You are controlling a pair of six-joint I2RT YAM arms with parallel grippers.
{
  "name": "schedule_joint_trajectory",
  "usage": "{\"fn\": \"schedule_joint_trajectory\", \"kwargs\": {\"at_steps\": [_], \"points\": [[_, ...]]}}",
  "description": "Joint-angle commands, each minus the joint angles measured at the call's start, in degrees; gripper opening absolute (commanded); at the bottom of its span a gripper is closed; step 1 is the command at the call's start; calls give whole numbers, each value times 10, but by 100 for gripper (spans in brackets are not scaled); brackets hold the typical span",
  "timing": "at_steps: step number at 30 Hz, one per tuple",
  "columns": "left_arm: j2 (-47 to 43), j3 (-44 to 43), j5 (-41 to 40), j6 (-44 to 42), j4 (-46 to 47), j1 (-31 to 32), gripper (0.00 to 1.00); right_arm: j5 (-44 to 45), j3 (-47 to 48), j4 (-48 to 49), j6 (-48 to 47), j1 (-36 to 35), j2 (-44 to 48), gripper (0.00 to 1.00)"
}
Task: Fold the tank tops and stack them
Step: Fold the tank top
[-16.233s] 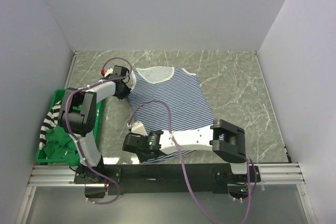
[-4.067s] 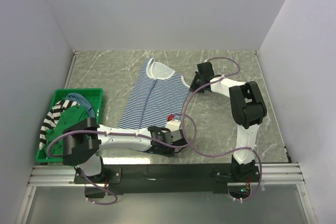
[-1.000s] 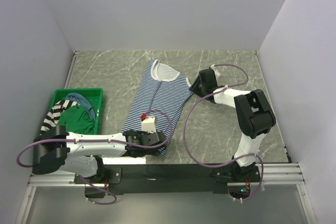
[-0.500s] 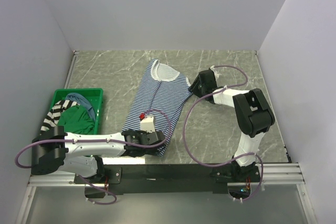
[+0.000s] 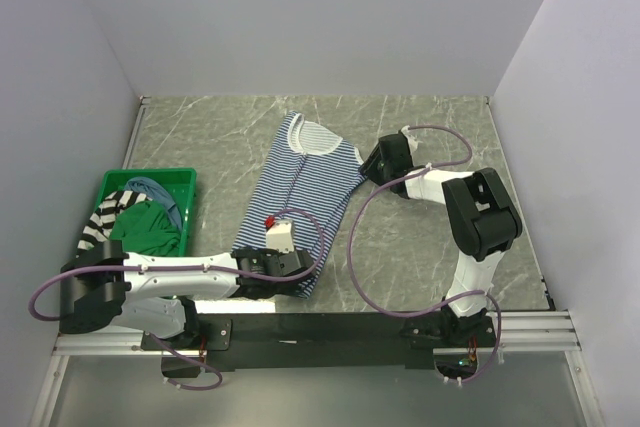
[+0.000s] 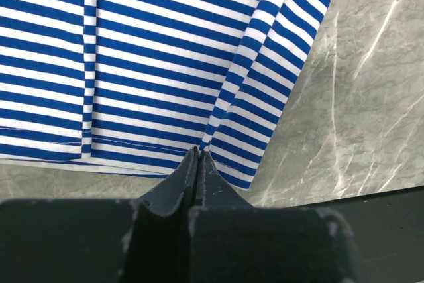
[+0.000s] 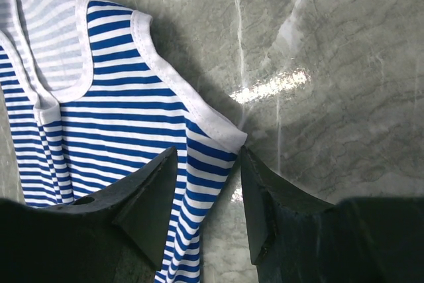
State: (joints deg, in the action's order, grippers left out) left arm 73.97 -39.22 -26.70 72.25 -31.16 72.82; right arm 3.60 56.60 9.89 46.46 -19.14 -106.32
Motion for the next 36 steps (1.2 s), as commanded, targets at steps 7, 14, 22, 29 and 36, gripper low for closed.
{"fn": "schedule_joint_trajectory", "kwargs": {"at_steps": [7, 14, 22, 29, 36], "points": [[-13, 6, 5, 7, -8, -2, 1, 22, -5, 28, 11, 4, -13, 49], [-10, 6, 7, 5, -5, -4, 1, 27, -12, 30, 13, 4, -11, 45], [-11, 5, 6, 4, -3, -3, 1, 33, -7, 22, 7, 4, -12, 21], [-27, 6, 9, -10, 10, -3, 1, 47, 18, -4, -3, 5, -12, 0], [-51, 8, -12, 15, -14, -3, 1, 84, 76, -88, -44, -15, -3, 0]]}}
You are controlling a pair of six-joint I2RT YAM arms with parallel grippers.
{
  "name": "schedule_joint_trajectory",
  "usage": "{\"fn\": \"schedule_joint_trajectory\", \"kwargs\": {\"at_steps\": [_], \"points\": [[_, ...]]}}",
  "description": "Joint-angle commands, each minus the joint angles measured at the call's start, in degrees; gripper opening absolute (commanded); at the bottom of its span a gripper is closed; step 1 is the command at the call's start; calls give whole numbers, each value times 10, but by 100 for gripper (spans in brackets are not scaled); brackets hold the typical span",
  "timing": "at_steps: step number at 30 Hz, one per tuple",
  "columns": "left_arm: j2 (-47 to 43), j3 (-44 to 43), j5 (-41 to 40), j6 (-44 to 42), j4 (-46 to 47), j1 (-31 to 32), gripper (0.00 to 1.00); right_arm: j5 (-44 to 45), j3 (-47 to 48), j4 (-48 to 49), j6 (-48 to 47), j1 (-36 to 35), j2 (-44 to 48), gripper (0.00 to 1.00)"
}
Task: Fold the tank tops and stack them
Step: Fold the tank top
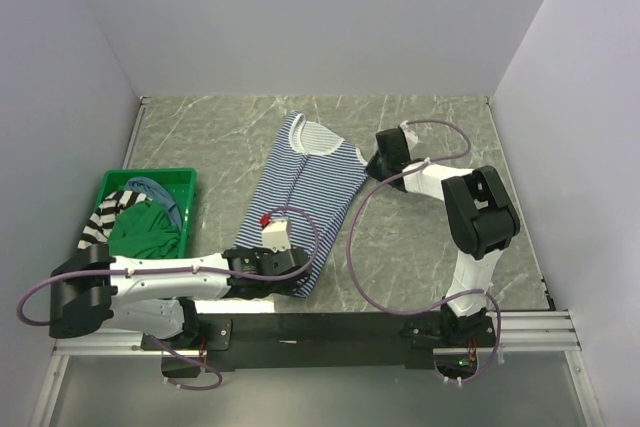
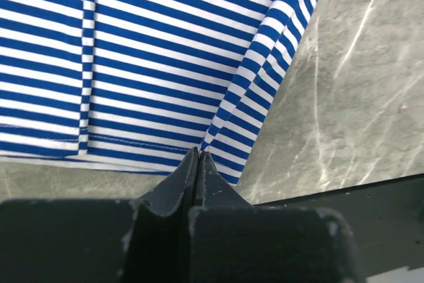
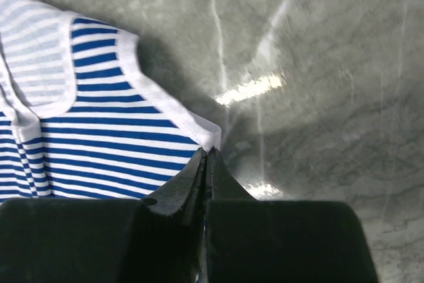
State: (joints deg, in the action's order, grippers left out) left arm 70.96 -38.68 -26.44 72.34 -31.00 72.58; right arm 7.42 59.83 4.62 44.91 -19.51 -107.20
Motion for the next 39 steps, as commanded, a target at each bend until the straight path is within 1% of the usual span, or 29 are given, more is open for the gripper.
{"fn": "schedule_joint_trajectory", "kwargs": {"at_steps": [1, 2, 5, 8, 15, 22, 30, 39], "points": [[-27, 4, -21, 23, -20, -1, 0, 52, 54, -42, -39, -22, 4, 0], [-30, 4, -25, 27, -24, -1, 1, 58, 77, -69, -44, -27, 1, 0], [-34, 6, -34, 47, -47, -2, 1, 66, 127, -107, -58, -44, -22, 0], [-35, 12, -35, 69, -63, -2, 0, 67, 181, -142, -66, -56, -63, 0], [-49, 38, -34, 126, -92, -1, 0, 79, 274, -186, -83, -91, -118, 0], [-55, 45, -40, 163, -125, -1, 1, 86, 361, -218, -89, -119, -159, 0], [-73, 54, -46, 199, -161, -2, 0, 93, 397, -218, -90, -134, -181, 0], [-48, 49, -54, 231, -195, -2, 1, 88, 443, -226, -92, -144, -212, 0]]}}
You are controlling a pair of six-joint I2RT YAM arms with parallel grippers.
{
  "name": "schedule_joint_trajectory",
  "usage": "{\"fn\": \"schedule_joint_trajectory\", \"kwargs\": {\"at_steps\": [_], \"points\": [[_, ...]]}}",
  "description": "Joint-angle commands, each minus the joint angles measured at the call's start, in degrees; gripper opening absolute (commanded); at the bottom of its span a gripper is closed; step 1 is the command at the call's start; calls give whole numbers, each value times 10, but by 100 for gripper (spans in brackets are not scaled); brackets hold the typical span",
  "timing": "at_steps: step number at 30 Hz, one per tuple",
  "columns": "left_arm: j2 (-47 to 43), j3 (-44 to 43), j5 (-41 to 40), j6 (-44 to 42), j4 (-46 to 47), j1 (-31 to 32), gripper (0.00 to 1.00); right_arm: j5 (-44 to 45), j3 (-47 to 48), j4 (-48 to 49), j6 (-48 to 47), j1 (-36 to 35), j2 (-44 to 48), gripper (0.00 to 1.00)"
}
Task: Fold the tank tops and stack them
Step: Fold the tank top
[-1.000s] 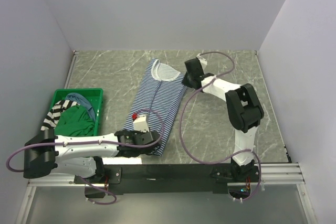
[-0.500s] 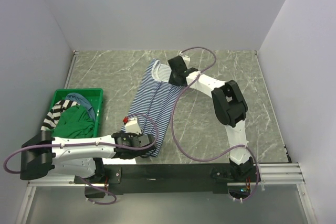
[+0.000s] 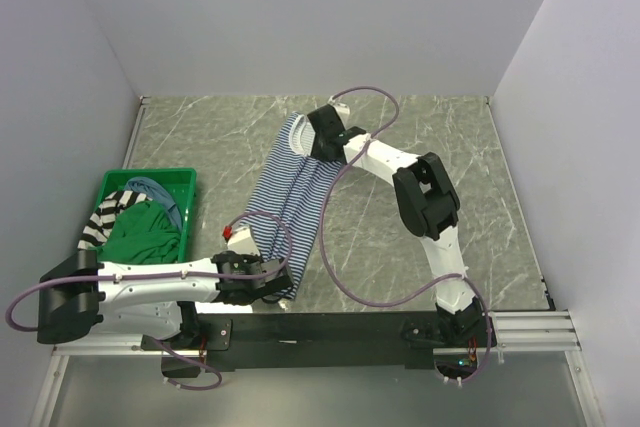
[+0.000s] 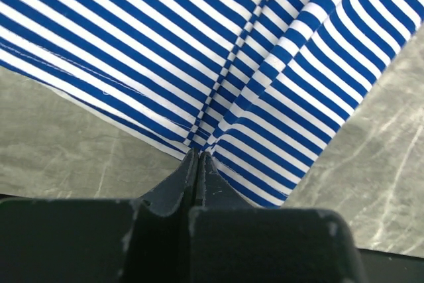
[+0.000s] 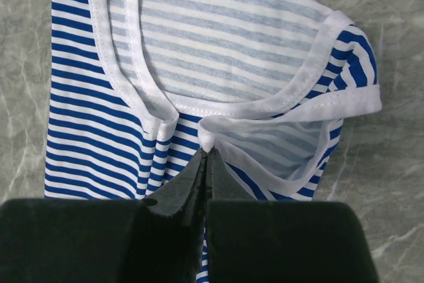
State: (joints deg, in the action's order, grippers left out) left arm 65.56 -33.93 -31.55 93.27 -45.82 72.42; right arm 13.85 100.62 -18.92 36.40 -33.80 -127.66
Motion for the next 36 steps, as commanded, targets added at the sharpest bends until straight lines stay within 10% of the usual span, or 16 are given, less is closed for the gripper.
{"fn": "schedule_joint_trajectory", "kwargs": {"at_steps": [1, 27, 36], "points": [[6, 3, -4, 24, -50, -3, 1, 22, 38, 11, -6, -1, -9, 0], [-18, 14, -16, 53, -78, -17, 1, -34, 48, 71, -10, -5, -35, 7], [-46, -40, -35, 29, -96, -17, 38, -63, 33, 95, -24, -5, 0, 45]]}}
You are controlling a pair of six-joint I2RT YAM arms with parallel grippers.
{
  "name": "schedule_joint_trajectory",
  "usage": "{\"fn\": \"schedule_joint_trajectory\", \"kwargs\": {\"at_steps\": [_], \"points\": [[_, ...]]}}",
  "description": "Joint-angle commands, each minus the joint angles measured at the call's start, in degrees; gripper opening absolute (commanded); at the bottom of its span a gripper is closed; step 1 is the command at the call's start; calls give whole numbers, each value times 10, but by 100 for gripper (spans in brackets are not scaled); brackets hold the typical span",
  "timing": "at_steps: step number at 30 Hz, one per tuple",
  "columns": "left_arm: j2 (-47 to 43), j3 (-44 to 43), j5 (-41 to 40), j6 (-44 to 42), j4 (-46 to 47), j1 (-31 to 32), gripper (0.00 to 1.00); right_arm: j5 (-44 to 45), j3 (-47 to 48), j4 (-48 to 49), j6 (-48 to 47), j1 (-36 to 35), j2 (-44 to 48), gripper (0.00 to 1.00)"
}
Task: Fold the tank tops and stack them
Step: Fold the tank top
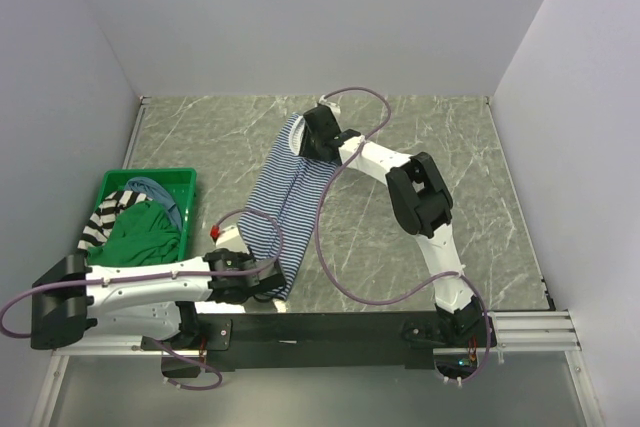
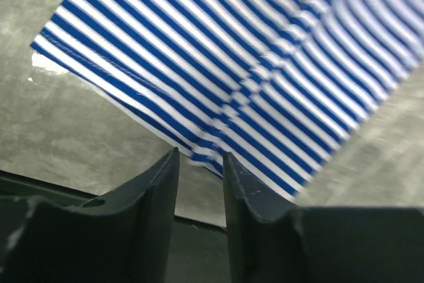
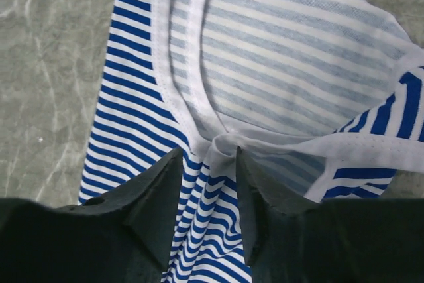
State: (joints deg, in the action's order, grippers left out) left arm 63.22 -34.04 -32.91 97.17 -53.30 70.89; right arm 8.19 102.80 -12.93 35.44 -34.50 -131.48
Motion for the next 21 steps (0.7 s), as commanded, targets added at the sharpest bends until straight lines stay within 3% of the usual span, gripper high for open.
{"fn": "schedule_joint_trajectory", "kwargs": {"at_steps": [1, 5, 13, 21], "points": [[-27, -45, -24, -13, -25, -1, 39, -11, 10, 37, -14, 2, 43, 46], [-42, -86, -37, -46, -25, -2, 39, -12, 8, 33, -17, 10, 72, 49], [14, -119, -21, -159, 98, -11, 36, 27, -70, 10, 6, 64, 153, 47], [64, -68, 63, -261, 231, -106, 34, -3, -156, 48, -11, 95, 167, 45]]}}
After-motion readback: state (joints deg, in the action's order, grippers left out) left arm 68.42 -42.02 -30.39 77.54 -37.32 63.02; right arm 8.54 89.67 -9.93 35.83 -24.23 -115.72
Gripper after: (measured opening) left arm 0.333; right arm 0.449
